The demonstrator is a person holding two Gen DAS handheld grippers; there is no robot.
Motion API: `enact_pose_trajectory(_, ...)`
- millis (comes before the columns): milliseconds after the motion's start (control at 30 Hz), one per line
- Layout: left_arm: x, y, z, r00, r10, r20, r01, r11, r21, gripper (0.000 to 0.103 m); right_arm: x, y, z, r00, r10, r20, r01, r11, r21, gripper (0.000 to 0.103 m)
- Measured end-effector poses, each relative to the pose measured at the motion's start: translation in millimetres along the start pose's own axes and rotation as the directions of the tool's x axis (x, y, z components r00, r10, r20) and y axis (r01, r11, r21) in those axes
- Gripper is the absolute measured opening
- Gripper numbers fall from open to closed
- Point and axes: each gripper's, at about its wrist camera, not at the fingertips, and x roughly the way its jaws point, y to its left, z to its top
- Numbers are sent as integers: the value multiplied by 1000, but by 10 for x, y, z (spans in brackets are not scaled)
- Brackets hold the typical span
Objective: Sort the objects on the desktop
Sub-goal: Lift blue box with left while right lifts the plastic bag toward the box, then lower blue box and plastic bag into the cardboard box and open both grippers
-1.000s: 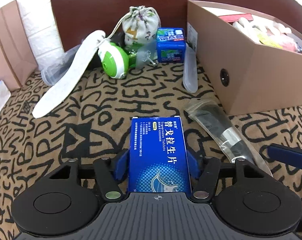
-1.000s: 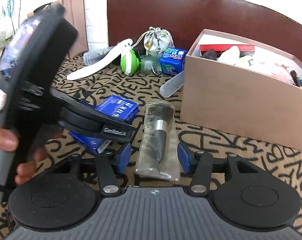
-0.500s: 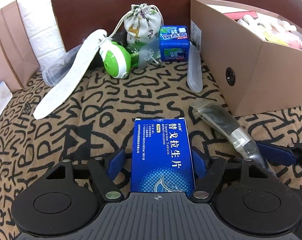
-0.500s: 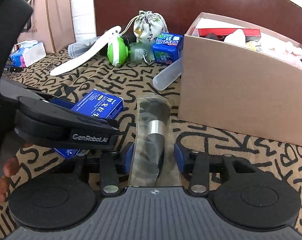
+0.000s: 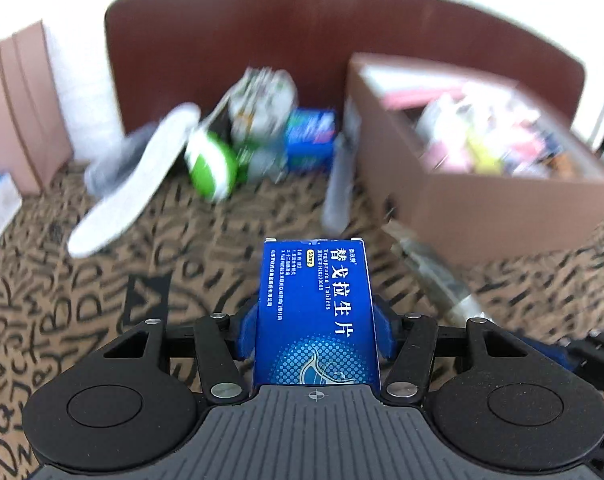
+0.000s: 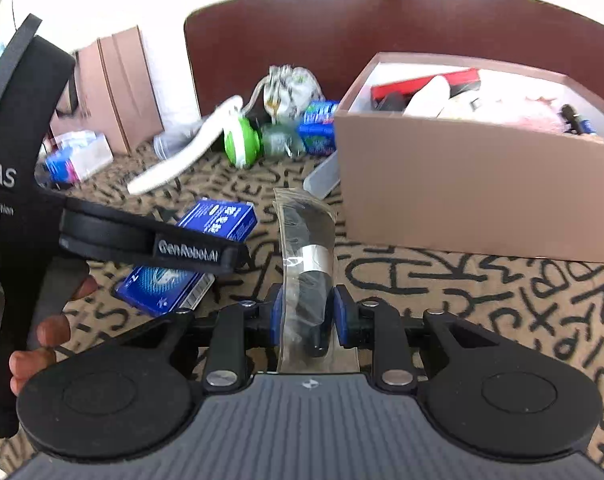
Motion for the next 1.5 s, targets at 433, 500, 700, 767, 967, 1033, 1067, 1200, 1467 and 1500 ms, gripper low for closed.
enact_pose_trajectory(433, -317, -696, 799, 985, -104, 138, 98, 994, 49, 58, -562, -477, 576, 974, -71, 214, 65, 997, 38, 18)
enact_pose_trajectory(500, -280, -740, 793, 986, -108, 125, 102, 993, 52, 58, -544, -546, 536, 975, -71, 210, 63, 997, 42, 18)
enact_pose_trajectory(700, -238, -836, 831, 987, -120, 109, 113, 991, 70, 58, -621, -742, 608, 972, -68, 225, 55, 996, 63, 18)
enact_pose_trajectory(767, -262, -856, 871, 986, -123, 116, 115, 991, 74, 58, -699, -754, 690, 968, -64, 241, 55, 997, 45, 18)
enact_pose_trajectory(967, -315, -956, 1066, 980, -146, 134, 135, 987, 88, 58, -904, -848, 1035, 959, -61, 278, 63, 998, 2, 18)
enact_pose_trajectory(1033, -333, -1016, 1166, 976, -165, 141, 153, 984, 95, 58, -954, -885, 1180, 955, -59, 290, 64, 998, -7, 18)
enact_pose_trajectory(1067, -344, -1059, 1214, 974, -168, 148, 154, 983, 102, 58, -970, -904, 1255, 953, -61, 295, 67, 998, -12, 18)
enact_pose_trajectory(1200, -344, -1242, 1415, 966, -177, 186, 156, 980, 125, 58, -950, -997, 1539, 941, -114, 318, 129, 991, -27, 18)
enact_pose_trajectory(1467, 33, -1485, 1652, 970, -170, 175, 150, 981, 122, 58, -613, -1345, 1718, 946, -179, 271, 184, 983, 6, 18)
enact_pose_trajectory(1500, 105, -1500, 1665, 971, -173, 164, 155, 981, 116, 58, -567, -1390, 1717, 947, -182, 264, 185, 983, 14, 18)
